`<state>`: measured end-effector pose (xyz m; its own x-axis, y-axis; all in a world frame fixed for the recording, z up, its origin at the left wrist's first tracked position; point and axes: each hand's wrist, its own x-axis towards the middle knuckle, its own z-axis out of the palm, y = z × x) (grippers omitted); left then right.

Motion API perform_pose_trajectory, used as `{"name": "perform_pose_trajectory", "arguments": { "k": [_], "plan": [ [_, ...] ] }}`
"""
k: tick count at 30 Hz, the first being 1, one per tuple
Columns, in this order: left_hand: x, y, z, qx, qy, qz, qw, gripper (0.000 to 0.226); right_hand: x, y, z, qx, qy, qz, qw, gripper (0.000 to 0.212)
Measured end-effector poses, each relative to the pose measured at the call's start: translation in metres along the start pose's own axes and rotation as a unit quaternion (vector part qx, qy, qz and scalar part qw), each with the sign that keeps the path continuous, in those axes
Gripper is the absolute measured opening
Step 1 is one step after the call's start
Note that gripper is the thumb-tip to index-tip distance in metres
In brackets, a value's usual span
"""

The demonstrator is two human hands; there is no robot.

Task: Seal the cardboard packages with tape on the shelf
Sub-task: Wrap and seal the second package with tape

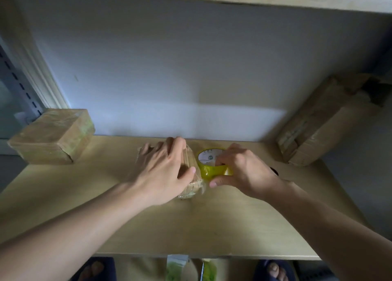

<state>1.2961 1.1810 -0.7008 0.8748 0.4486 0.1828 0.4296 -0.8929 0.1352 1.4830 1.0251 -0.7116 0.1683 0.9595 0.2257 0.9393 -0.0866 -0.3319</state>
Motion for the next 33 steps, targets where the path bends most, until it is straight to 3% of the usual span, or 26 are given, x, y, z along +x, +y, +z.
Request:
{"name": "perform_pose_trajectory", "arguments": {
  "k": [7,12,14,16,20,25,28,30,33],
  "plan": [
    [0.005,0.004,0.003,0.048,-0.042,-0.021,0.998,0.086,-0.01,0.004,-0.002,0.008,0.008,0.017,1.0,0.048],
    [0.007,0.005,0.0,0.075,-0.047,-0.034,0.996,0.078,-0.023,0.007,-0.012,0.074,0.007,0.035,0.997,0.041],
    [0.006,0.007,-0.001,0.101,-0.064,-0.041,0.992,0.074,-0.031,0.016,-0.02,0.03,0.063,0.051,0.996,0.022],
    [0.007,0.009,-0.004,0.105,-0.076,-0.051,0.99,0.066,-0.041,0.029,-0.028,-0.048,0.091,0.121,0.987,0.014],
    [0.007,0.012,-0.016,0.059,-0.106,-0.086,0.989,0.054,-0.058,0.046,-0.028,-0.134,-0.064,0.319,0.936,0.016],
    [0.012,0.002,-0.037,0.032,-0.109,-0.076,0.991,0.088,-0.059,0.053,-0.026,-0.169,-0.093,0.331,0.924,0.026],
    [0.015,-0.006,-0.039,0.04,-0.129,-0.088,0.987,0.071,-0.058,0.052,-0.027,-0.163,-0.105,0.328,0.924,0.022],
    [0.019,-0.005,-0.038,0.044,-0.103,-0.054,0.992,0.057,-0.059,0.052,-0.025,-0.168,-0.106,0.32,0.926,0.021],
    [0.036,0.011,-0.034,-0.052,-0.097,0.085,0.99,0.061,-0.062,0.052,-0.027,-0.132,-0.075,0.34,0.928,0.019]
  ]
}}
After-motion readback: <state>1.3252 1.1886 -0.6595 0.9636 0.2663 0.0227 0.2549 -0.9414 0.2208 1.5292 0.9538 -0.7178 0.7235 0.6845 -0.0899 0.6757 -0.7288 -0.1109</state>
